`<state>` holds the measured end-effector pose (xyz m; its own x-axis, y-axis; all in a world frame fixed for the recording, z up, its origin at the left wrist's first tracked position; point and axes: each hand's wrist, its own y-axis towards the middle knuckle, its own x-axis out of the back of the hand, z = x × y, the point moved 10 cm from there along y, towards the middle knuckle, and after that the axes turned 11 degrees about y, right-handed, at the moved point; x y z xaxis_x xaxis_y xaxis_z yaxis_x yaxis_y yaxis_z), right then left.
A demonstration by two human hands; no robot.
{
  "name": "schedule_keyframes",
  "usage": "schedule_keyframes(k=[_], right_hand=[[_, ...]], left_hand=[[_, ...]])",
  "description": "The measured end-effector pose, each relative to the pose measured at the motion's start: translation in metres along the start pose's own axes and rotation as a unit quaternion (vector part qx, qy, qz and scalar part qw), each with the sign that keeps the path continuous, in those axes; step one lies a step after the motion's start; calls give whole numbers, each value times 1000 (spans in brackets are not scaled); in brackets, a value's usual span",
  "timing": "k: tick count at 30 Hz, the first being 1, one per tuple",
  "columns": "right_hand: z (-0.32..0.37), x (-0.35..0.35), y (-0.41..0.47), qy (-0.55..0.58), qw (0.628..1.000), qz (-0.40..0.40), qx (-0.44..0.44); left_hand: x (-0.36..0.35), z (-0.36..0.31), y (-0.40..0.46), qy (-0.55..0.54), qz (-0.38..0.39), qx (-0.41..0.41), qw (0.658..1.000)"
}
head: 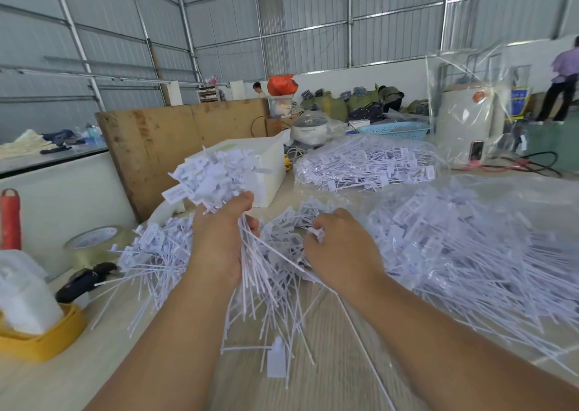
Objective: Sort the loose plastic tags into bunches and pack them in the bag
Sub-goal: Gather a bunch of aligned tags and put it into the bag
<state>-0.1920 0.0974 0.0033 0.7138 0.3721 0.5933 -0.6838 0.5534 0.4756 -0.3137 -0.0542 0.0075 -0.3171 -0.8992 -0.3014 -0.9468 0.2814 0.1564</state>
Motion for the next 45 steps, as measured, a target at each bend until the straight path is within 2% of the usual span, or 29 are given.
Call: schedule_keyframes(k=[3,6,11,14,17,22,26,32,37,41,45], right_hand=[[24,7,-3,-43,994,-43,94],[39,8,-6,36,988,-56,137],[43,13,-5,202,970,-43,124],[39,7,0,307,948,10,83],[29,5,6,305,951,9,44],[19,19,11,284,958,-26,20],[10,26,17,274,961,-35,6],[1,30,21,248,968,-41,-8],[-4,38,24,248,967,-49,-26],[-4,37,27,266,962,-49,-40],[-12,33,27,321,942,-56,-87]], left_hand=[[-6,-3,-4,-19,24,-2,1000],[-18,-10,-11,-40,77,-18,996],[-41,-19,-25,-51,179,-37,982],[-52,-18,-32,-55,233,-30,971],[-53,-17,-33,-42,238,-27,970],[-39,-16,-24,-27,177,-32,983],[-32,-15,-17,-83,176,-1,981],[-37,-6,-15,-151,213,51,964],[-41,5,-18,-103,248,84,960],[-51,14,-26,-109,317,123,934],[-52,13,-30,-116,353,137,918]])
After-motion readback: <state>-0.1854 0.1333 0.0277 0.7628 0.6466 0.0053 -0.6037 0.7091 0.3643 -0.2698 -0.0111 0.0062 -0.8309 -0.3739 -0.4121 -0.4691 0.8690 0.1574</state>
